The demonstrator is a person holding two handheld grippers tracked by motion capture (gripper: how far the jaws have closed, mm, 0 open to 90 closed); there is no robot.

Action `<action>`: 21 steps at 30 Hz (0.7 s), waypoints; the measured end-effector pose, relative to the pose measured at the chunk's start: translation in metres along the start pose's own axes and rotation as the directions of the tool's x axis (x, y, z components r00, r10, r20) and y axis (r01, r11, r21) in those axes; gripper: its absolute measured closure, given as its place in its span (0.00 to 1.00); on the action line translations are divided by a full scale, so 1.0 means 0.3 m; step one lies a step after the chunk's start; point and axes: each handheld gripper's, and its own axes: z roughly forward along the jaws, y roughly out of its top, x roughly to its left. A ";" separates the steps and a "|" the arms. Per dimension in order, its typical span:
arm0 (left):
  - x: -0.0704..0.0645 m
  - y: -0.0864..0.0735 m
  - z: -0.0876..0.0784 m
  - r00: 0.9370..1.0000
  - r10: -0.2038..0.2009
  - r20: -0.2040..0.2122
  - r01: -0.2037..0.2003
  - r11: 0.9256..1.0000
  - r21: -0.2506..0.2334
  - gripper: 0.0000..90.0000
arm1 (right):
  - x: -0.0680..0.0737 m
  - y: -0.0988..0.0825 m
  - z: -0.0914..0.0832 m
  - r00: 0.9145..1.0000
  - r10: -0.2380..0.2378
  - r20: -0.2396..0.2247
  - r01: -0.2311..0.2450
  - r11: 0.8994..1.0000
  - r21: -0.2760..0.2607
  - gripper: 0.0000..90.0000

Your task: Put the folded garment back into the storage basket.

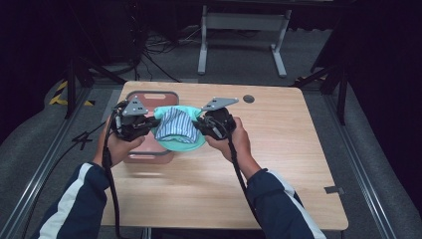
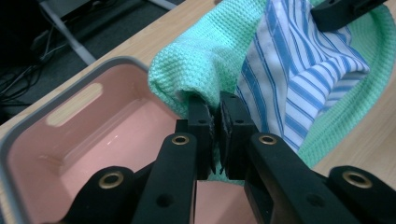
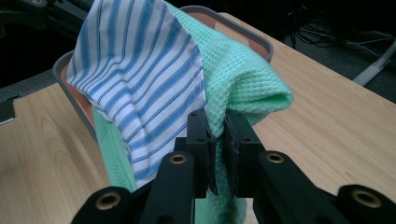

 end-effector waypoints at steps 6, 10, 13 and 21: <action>0.044 -0.029 -0.034 0.999 -0.007 -0.040 0.008 1.000 0.017 0.94 | 0.028 0.036 0.047 1.000 -0.018 -0.019 0.018 1.000 0.003 0.91; 0.080 -0.055 -0.063 0.997 -0.019 -0.069 0.020 1.000 0.021 0.94 | 0.049 0.066 0.099 0.999 -0.023 -0.034 0.023 1.000 0.007 0.91; 0.093 -0.066 -0.072 0.996 -0.033 -0.083 0.035 0.999 0.022 0.94 | 0.060 0.081 0.119 0.999 -0.025 -0.039 0.025 1.000 0.006 0.91; 0.147 -0.108 -0.098 0.992 -0.046 -0.121 0.052 0.998 0.046 0.94 | 0.114 0.133 0.218 0.998 -0.062 -0.030 0.063 0.998 0.026 0.90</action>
